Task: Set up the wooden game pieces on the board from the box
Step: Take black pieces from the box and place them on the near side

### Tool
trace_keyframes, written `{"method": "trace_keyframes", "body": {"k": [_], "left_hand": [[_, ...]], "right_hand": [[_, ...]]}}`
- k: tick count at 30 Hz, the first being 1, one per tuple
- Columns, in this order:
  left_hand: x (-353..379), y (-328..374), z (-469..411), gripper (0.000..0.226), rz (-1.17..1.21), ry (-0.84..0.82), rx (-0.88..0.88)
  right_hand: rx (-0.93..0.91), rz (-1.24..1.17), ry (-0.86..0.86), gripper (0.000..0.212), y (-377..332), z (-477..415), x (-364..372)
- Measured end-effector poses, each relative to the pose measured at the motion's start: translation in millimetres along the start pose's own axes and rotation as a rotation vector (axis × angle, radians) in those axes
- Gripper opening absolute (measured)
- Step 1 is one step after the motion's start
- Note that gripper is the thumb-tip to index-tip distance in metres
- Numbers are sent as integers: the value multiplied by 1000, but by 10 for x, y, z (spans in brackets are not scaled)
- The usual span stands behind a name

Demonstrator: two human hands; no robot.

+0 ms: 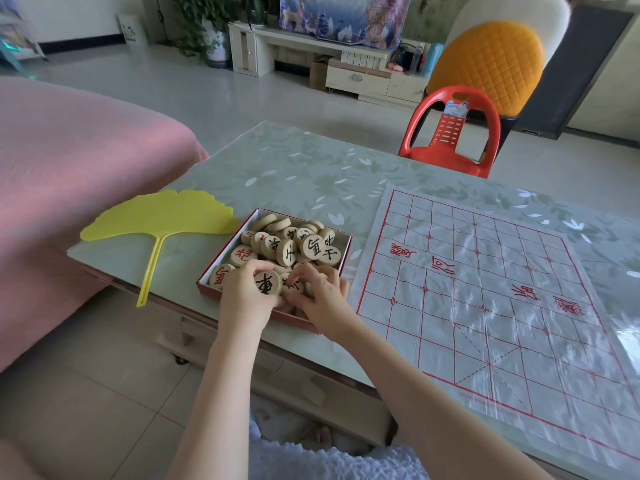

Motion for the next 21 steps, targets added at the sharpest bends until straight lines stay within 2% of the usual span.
{"method": "trace_keyframes", "body": {"k": [5, 8, 14, 21], "left_hand": [[-27, -24, 4, 65, 30, -17, -29], [-51, -2, -3, 67, 50, -23, -26], [1, 148, 88, 56, 77, -71, 42], [196, 380, 349, 53, 44, -157, 221]], "right_hand": [[93, -204, 150, 52, 87, 49, -35], [86, -234, 183, 63, 139, 111, -105], [77, -321, 241, 51, 286, 364, -440], [144, -312, 323, 48, 510, 777, -683]]}}
Point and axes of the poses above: each hand's wrist, its own z-axis away from the middle knuckle, its own x-axis out of the palm, y = z × x, the point moved 4 cm from there along -z, towards the middle knuckle, and after that the axes turned 3 degrees about y, right-handed, at the moved point
